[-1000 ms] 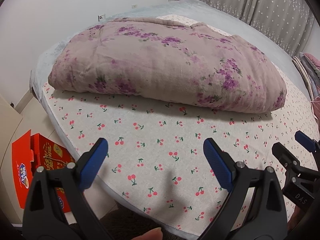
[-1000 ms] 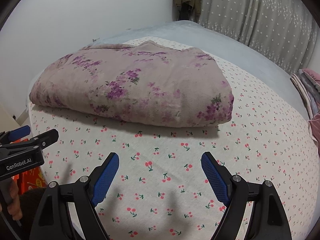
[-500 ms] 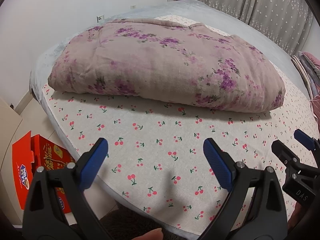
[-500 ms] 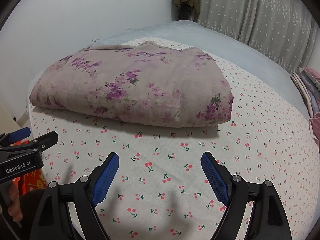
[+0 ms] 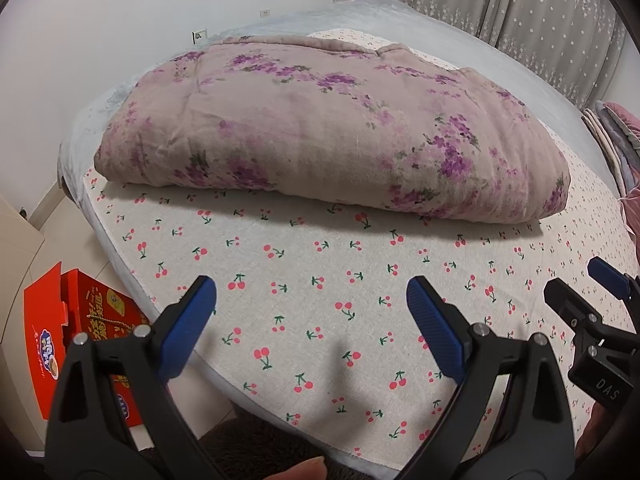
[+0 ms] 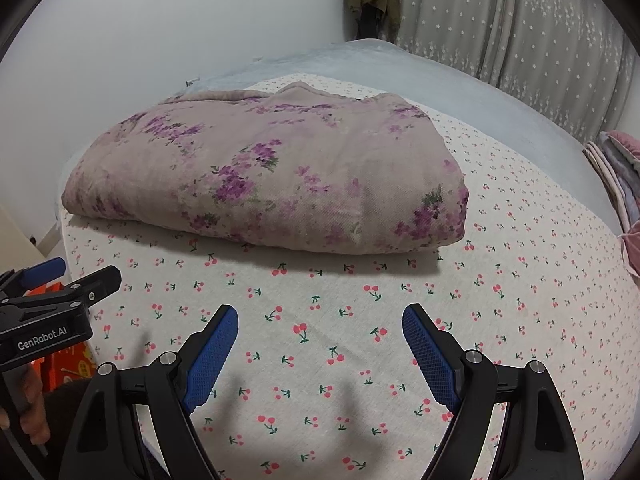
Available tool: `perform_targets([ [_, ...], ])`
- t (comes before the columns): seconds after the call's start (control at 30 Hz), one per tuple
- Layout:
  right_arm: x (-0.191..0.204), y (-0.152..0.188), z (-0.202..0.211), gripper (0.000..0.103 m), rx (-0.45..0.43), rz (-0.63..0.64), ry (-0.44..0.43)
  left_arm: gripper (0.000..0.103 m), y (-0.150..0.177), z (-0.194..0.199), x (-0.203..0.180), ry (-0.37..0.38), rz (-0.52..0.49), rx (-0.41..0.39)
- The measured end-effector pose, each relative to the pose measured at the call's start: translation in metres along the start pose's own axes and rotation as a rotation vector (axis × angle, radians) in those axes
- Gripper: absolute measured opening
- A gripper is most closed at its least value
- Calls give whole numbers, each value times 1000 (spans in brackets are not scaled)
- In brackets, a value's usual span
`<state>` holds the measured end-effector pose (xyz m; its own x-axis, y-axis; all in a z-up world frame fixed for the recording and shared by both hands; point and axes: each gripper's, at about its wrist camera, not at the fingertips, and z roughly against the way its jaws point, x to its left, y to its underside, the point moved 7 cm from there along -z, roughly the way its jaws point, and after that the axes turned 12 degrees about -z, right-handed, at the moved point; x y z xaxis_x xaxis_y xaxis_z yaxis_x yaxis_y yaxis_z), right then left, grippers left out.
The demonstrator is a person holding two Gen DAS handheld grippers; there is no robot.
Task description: Fold large clothes
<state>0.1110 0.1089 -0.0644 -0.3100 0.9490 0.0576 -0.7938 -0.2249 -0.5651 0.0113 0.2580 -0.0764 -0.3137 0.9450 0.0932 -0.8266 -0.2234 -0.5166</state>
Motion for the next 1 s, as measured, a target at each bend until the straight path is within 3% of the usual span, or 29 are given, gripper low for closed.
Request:
perform_targets([
  [1.0, -1, 0, 1, 86, 1, 0, -4, 96, 2, -5, 1, -10, -1, 12],
])
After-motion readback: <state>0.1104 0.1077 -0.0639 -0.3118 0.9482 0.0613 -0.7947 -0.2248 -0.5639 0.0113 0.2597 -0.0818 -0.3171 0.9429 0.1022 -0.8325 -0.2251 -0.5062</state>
